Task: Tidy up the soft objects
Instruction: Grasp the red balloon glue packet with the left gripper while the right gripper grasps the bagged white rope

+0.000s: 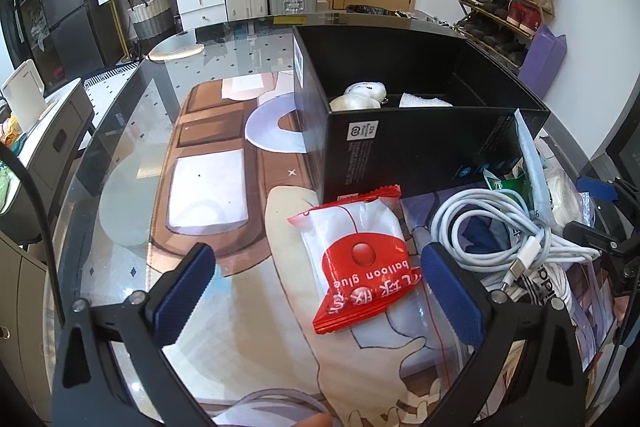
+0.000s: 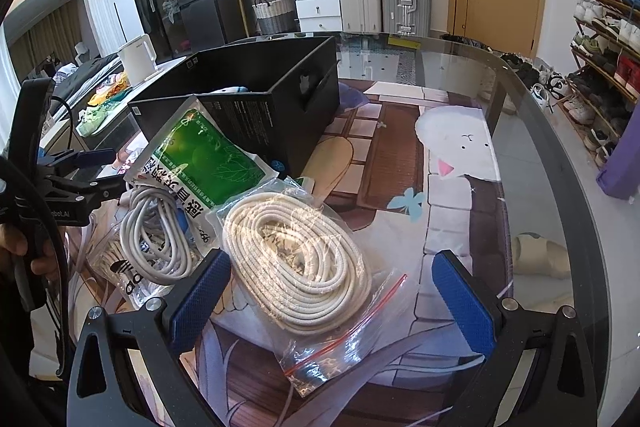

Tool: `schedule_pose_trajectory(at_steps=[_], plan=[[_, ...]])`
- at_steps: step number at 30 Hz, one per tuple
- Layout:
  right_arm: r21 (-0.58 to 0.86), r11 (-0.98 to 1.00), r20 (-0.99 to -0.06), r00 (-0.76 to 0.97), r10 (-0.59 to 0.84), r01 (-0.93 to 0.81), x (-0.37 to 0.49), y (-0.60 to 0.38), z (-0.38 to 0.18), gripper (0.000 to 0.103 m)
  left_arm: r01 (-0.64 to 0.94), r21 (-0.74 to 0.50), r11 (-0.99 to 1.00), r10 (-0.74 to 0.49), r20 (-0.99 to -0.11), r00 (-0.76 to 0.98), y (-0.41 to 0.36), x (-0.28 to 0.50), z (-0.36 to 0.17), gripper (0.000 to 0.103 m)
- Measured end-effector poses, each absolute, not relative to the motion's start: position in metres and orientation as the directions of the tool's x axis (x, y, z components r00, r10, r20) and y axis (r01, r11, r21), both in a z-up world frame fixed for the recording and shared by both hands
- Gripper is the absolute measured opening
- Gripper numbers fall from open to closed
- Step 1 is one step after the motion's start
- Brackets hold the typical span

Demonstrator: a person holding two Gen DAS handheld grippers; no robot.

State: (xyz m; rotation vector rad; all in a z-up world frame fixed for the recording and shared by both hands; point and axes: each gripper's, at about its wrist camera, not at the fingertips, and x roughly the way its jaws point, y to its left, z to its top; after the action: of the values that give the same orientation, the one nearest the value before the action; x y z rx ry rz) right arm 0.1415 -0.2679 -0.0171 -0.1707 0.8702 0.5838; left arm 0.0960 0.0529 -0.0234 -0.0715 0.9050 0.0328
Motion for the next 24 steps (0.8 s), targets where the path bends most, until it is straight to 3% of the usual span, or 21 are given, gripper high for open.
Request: schedule_pose_trajectory(at_steps=[10,16,21,24], plan=[[0.084,0.800,-0.771,0.470,0.430,-0.594,0.144,-0.256,-0.020,0.102,-0.063,-0.082,0.995,-0.028,-0.803,0.595,0.060,0.103,-0.026,0.100],[0.086,0.784,-0.777,0.451,0.439,-0.615,0.144,-0.253,-0.024,0.090,-0.029,-0.092,0.995,-0.057,-0.805,0.590,0.057,0.102,-0.028,0.079],[0.088,0.776,-0.773,0.448,0.448,-0.624,0.143,-0.253,-0.025,0.085,-0.002,-0.086,0.996,-0.067,-0.795,0.602,0.053,0.098,-0.026,0.047],[0.090,0.773,-0.770,0.449,0.454,-0.628,0.143,-0.255,-0.025,0.078,0.000,-0.092,0.996,-0.073,-0.792,0.607,0.053,0.097,-0.025,0.044]])
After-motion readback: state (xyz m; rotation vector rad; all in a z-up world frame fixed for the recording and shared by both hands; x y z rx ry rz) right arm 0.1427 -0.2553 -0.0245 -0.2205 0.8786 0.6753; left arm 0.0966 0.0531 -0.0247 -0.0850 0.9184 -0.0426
